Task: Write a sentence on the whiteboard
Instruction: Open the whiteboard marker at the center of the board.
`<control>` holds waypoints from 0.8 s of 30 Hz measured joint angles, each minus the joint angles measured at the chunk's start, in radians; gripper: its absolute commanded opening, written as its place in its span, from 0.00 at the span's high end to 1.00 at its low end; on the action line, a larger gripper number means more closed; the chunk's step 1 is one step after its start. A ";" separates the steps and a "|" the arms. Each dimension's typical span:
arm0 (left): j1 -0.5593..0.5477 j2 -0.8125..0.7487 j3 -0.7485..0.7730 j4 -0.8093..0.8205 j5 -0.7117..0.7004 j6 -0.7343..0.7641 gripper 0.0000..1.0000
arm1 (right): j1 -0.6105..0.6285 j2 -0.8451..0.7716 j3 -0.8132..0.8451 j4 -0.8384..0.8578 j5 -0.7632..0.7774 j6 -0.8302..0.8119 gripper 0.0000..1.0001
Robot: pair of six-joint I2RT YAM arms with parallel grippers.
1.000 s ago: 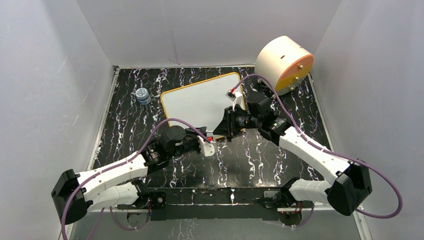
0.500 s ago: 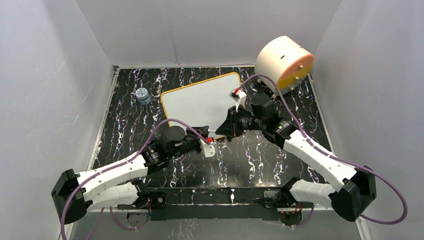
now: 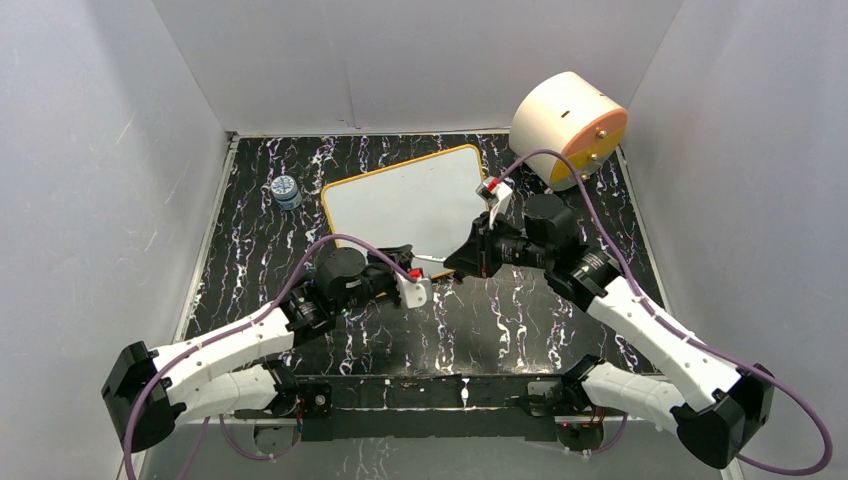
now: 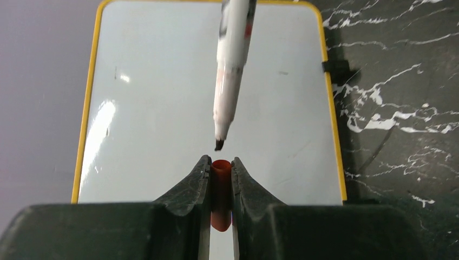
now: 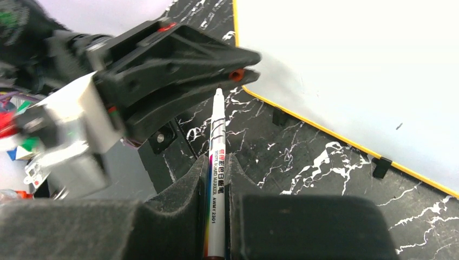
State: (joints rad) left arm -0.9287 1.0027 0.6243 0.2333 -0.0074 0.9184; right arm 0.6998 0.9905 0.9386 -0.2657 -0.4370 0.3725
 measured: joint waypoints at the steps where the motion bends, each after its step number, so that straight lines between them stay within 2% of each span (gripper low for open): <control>1: 0.006 0.000 0.000 -0.009 -0.013 -0.001 1.00 | 0.001 -0.011 0.000 0.000 -0.004 -0.003 1.00; 9: 0.023 -0.032 0.000 -0.048 -0.047 -0.023 1.00 | 0.002 -0.071 0.000 -0.026 0.007 -0.031 1.00; 15: 0.062 -0.066 0.069 -0.101 -0.071 -0.136 1.00 | 0.002 -0.111 -0.001 -0.026 0.099 -0.071 1.00; 24: 0.361 -0.069 0.260 -0.154 -0.105 -0.481 1.00 | 0.002 -0.200 -0.080 0.005 0.292 -0.144 1.00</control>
State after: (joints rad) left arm -0.5674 0.9340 0.8841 0.0792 -0.1127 0.4370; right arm 0.7013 0.7902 0.8589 -0.2607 -0.1452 0.2287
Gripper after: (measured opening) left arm 0.107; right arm 0.189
